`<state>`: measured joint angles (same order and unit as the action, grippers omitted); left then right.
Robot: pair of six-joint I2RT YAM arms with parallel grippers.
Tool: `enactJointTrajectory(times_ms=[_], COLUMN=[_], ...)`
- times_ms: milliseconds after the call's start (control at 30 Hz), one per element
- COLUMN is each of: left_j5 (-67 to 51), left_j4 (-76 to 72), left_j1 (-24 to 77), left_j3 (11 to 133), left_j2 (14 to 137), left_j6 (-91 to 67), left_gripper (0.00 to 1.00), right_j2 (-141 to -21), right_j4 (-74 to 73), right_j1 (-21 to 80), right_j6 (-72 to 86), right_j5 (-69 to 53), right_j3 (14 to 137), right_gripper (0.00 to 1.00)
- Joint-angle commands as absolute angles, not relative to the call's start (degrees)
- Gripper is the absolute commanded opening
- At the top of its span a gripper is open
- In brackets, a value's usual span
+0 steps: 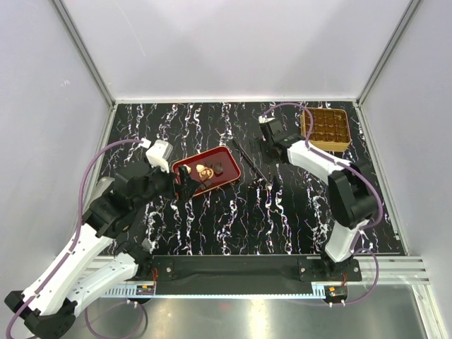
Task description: Pack the chocolate
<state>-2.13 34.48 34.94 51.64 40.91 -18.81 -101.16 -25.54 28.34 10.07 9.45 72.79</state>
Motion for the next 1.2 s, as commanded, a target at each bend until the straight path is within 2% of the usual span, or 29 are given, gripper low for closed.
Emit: enactJointTrajectory(times_ms=[0, 733, 1167], left_j5=[-1.58, -2.72, -2.90], left_j4=[33.05, 33.93, 33.57], left_j1=[34.89, 34.89, 34.89], left_j3=[51.33, 53.26, 53.17], left_j2=[39.64, 38.85, 39.29], left_j6=[-17.58, -17.05, -17.49], left_gripper=[0.99, 0.99, 0.99], right_j2=[-105.10, -115.14, -117.33], right_j4=[-20.83, -17.23, -15.20], right_j1=[27.95, 27.77, 27.86], right_j6=[6.86, 4.48, 5.63], right_j5=[7.65, 9.93, 11.25], right_j3=[77.25, 79.54, 78.22], right_gripper=[1.00, 0.99, 0.92])
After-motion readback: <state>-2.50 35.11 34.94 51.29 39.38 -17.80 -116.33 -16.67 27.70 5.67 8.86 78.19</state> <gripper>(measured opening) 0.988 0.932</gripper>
